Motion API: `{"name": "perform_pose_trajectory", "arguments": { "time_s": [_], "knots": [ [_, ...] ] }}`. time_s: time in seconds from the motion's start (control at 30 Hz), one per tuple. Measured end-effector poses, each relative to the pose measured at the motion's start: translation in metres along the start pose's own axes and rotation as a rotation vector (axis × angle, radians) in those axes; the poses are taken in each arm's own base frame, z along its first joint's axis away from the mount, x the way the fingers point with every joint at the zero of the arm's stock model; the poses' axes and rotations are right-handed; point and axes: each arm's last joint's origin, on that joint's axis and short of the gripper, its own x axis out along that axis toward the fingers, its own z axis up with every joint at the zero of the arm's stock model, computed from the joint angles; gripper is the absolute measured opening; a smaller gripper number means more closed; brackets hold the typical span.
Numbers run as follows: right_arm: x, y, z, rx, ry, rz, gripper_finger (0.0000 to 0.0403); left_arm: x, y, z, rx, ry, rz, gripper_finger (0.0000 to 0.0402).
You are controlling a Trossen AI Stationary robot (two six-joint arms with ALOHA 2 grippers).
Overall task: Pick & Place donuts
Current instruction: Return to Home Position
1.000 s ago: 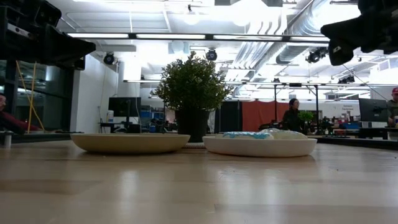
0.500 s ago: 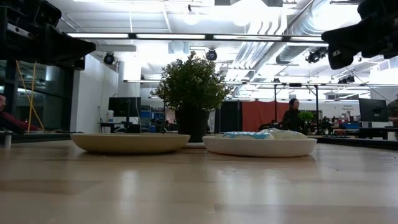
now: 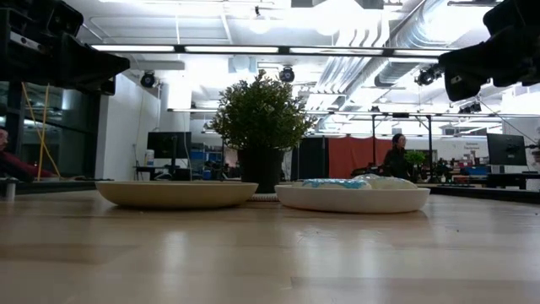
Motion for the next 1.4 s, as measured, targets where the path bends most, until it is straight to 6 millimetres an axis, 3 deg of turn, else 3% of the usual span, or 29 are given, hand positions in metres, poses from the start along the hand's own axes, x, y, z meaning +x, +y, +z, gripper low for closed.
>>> {"name": "perform_pose_trajectory", "arguments": {
  "time_s": [0.2,1.4],
  "knots": [
    [-0.0001,-0.0002,-0.0074,-0.003,0.071,-0.002,0.0000,0.0000,0.0000,0.0000,0.000,0.000,0.000,0.0001],
    [0.0016,-0.0017,-0.0088,-0.021,0.078,-0.051,0.0000,0.0000,0.0000,0.0000,0.000,-0.001,0.000,0.0001]
  ]
}}
